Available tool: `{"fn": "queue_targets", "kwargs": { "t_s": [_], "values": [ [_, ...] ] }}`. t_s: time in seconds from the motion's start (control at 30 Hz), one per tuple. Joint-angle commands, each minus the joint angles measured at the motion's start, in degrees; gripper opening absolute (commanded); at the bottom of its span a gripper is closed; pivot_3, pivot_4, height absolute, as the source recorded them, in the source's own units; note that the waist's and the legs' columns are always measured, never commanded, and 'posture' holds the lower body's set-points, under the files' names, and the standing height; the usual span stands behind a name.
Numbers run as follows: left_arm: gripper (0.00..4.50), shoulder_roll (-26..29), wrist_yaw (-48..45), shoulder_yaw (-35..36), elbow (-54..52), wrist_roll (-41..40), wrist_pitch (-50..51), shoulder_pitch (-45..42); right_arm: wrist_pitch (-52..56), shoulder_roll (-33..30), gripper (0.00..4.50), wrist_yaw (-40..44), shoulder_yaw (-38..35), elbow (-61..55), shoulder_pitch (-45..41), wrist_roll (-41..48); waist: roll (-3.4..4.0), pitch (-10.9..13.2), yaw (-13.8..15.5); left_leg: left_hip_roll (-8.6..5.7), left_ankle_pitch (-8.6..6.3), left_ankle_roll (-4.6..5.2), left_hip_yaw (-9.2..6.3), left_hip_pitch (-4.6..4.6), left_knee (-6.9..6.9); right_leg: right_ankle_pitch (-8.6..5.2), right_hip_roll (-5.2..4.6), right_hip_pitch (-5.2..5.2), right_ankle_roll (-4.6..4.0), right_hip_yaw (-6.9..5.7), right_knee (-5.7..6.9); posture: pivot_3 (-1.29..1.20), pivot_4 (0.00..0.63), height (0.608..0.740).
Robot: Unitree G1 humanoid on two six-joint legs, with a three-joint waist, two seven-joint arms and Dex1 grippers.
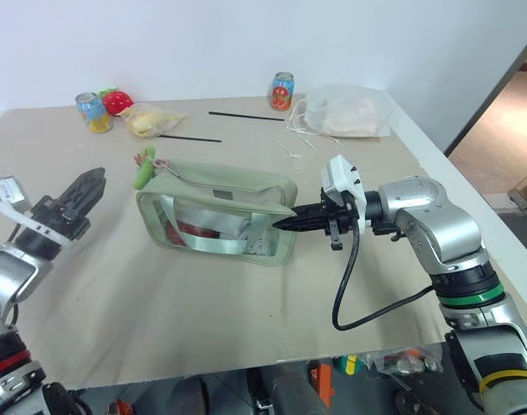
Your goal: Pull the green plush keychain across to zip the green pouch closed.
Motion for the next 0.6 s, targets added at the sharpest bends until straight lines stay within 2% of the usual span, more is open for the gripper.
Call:
{"fn": "queue_targets", "kwargs": {
  "t_s": [0.03,0.4,0.6],
  "values": [
    [2.12,0.2,1.3,0.3,1.5,-3.8,-0.7,-2.9,0.7,-0.9,0.08,-0.6,-1.8,-3.3,0.8,1.0,-0.01,0.0,0.0,0.00,0.01,-0.03,0.00,-0.01,0.01,0.00,0.00,0.00,0.00,0.00,0.00,0.00,0.150,0.740],
    [2.12,-1.3,4.5,-5.2,1.5,-6.5,3.2,-1.0,1.2,-1.7,0.08,-2.3,-2.7,-4.5,1.5,1.7,-0.01,0.0,0.0,-0.05,0.05,-0.10,-0.02,-0.02,0.00,0.01,-0.07,0.00,0.02,-0.02,0.00,0.00,0.150,0.740],
    [2.12,-2.0,5.0,-6.2,1.7,-6.8,2.0,-1.0,1.1,-1.8,0.08,-2.7,-2.8,-4.6,1.4,2.0,-0.01,0.0,0.1,-0.05,0.06,-0.12,-0.04,-0.03,0.00,0.01,-0.07,0.00,0.01,-0.04,0.00,0.00,0.150,0.740]
  ]
}}
